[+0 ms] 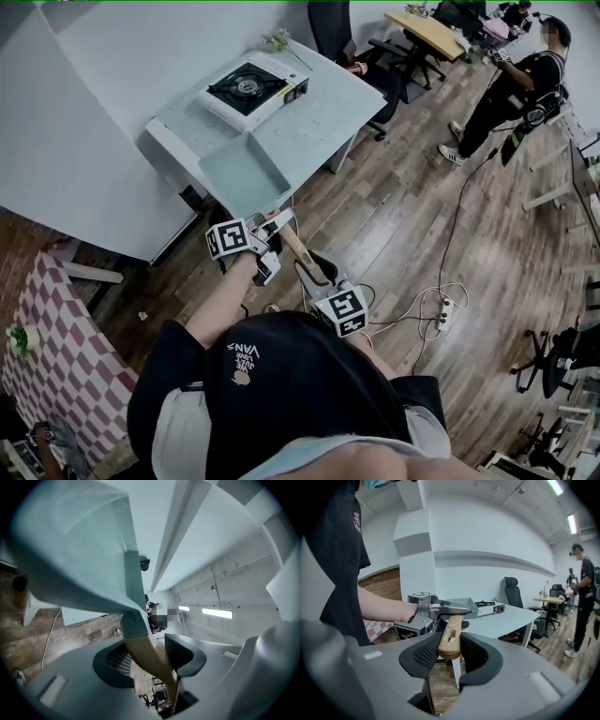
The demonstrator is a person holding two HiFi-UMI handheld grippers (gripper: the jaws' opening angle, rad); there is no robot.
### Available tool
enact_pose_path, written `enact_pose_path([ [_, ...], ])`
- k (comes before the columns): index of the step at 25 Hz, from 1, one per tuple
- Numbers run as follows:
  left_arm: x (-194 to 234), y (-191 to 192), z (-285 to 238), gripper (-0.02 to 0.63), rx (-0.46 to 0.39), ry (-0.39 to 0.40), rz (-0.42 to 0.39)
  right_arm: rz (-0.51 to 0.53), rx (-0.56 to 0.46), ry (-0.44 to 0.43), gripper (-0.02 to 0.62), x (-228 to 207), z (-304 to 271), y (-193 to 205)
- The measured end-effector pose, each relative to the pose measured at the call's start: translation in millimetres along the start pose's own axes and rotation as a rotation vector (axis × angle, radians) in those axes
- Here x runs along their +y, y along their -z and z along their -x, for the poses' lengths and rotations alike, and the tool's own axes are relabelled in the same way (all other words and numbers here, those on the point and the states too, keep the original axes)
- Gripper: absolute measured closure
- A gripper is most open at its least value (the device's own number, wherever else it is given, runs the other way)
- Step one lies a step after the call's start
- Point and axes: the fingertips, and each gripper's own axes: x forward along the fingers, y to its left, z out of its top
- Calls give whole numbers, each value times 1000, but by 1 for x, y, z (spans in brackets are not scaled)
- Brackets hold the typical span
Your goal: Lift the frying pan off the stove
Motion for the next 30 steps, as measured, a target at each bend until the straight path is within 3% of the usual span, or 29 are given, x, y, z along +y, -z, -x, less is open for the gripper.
enact_pose_path([
  [13,11,5,18,419,18,-16,-11,-12,0,8,460,19,-4,13],
  [30,7,12,-3,419,-15,-41,5,-5,23,-34,460,-6,8,12],
])
